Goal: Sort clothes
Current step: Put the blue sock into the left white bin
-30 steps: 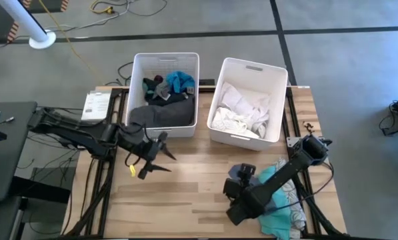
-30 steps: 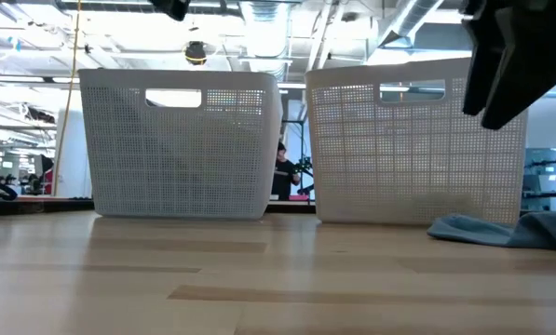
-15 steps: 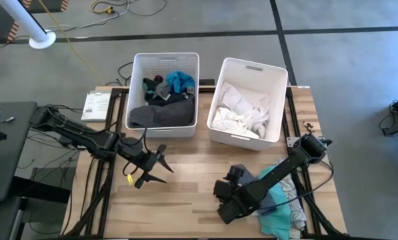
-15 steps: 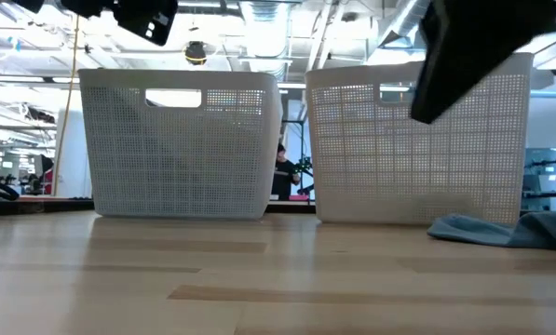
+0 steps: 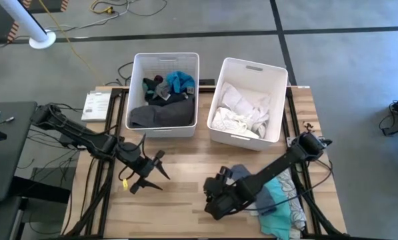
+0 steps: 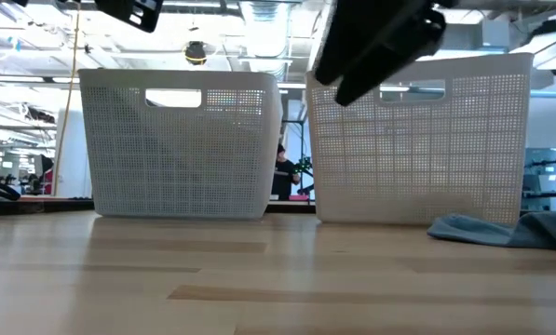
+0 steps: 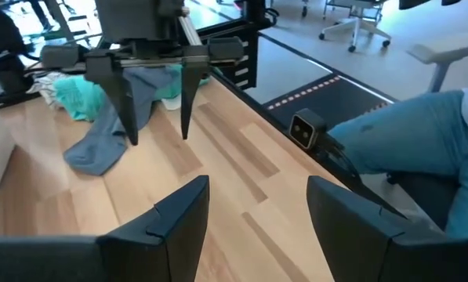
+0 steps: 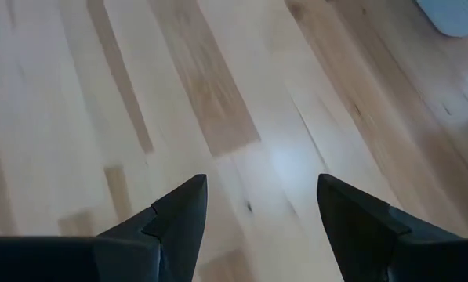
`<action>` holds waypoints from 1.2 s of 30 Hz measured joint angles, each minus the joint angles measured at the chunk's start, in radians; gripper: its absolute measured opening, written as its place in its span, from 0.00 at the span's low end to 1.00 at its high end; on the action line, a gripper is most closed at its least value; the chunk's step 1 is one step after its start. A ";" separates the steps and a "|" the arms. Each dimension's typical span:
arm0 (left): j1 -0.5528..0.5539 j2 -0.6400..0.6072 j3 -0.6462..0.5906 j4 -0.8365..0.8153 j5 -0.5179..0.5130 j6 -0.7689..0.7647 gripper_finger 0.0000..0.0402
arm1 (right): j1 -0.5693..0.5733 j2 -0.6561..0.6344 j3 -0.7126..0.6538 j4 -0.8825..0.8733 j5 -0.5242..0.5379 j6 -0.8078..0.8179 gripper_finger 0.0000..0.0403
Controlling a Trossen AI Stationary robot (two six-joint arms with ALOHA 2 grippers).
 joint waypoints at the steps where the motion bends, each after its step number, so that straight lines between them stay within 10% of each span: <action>1: -0.002 0.000 0.000 0.000 0.000 0.002 0.52 | -0.004 0.000 0.000 0.015 0.000 0.000 0.63; 36: -0.002 0.000 0.000 -0.052 -0.026 0.000 0.52 | -0.207 -0.001 0.001 0.228 -0.073 0.124 0.63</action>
